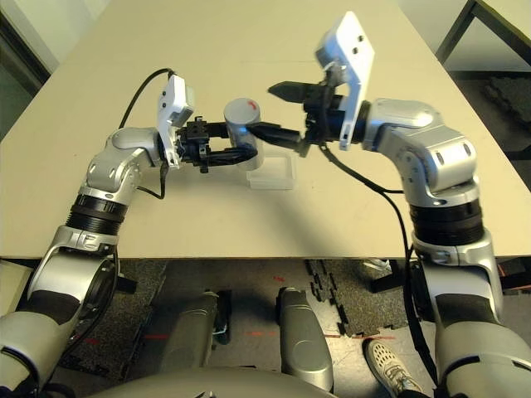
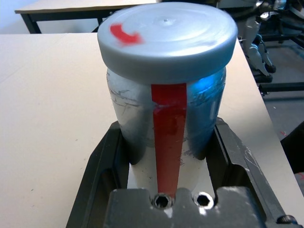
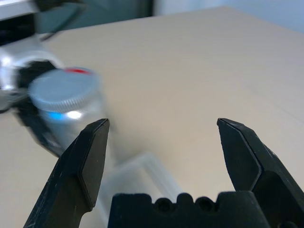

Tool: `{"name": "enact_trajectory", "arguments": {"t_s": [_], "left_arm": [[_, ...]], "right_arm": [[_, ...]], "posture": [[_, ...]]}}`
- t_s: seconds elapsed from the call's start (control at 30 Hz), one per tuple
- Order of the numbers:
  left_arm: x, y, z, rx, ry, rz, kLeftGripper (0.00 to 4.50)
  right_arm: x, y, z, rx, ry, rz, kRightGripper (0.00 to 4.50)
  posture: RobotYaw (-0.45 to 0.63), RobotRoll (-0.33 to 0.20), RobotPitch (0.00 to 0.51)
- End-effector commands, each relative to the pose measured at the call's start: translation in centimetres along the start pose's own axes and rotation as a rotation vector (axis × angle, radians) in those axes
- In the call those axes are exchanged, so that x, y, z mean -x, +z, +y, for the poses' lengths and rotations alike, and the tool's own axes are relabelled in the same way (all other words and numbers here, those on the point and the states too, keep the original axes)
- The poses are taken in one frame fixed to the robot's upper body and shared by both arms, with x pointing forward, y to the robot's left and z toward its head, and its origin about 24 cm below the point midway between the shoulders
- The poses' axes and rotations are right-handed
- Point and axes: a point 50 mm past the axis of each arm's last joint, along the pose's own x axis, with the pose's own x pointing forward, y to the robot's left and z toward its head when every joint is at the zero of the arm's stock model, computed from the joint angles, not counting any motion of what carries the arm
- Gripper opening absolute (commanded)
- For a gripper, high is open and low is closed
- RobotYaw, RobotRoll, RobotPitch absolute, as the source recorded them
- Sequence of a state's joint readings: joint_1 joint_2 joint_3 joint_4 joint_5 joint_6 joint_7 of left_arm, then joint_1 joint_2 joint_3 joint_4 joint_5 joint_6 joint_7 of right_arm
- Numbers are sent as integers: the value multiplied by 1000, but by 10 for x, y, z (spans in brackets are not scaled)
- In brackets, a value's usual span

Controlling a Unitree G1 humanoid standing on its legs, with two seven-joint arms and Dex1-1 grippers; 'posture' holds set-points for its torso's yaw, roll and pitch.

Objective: Pour the medicine from the bottle into the box.

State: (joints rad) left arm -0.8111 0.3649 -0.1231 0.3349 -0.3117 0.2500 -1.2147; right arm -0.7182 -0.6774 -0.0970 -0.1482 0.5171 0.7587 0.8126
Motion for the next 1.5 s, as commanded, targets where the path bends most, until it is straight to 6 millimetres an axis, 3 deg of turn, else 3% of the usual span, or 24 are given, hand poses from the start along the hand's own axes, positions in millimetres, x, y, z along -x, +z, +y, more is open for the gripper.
{"name": "enact_trajectory", "arguments": {"t_s": [0.03,0.23,0.4,0.63,0.93,1.27,1.5], "left_arm": [[1,-4,1,6,-5,8,2409],[1,-5,5,6,-3,10,2409],[-1,-6,6,4,-7,12,2409],[-6,-6,5,4,-18,6,2409],[-8,-7,2,7,-24,-2,2409],[-8,-8,2,12,-21,-1,2409],[-8,-8,4,14,-18,2,2409]], "right_arm": [[5,-3,10,-26,38,24,4500],[-2,1,27,-49,114,13,4500],[-19,6,36,-34,159,-8,4500],[-43,7,44,-8,212,-15,4500],[-58,7,44,18,213,-13,4500],[-57,4,37,26,181,-9,4500],[-46,3,35,6,158,-8,4500]], "posture": [[-149,0,153],[-159,0,152],[-163,0,151],[-159,0,150],[-146,0,152],[-157,0,154],[-167,0,157]]}}
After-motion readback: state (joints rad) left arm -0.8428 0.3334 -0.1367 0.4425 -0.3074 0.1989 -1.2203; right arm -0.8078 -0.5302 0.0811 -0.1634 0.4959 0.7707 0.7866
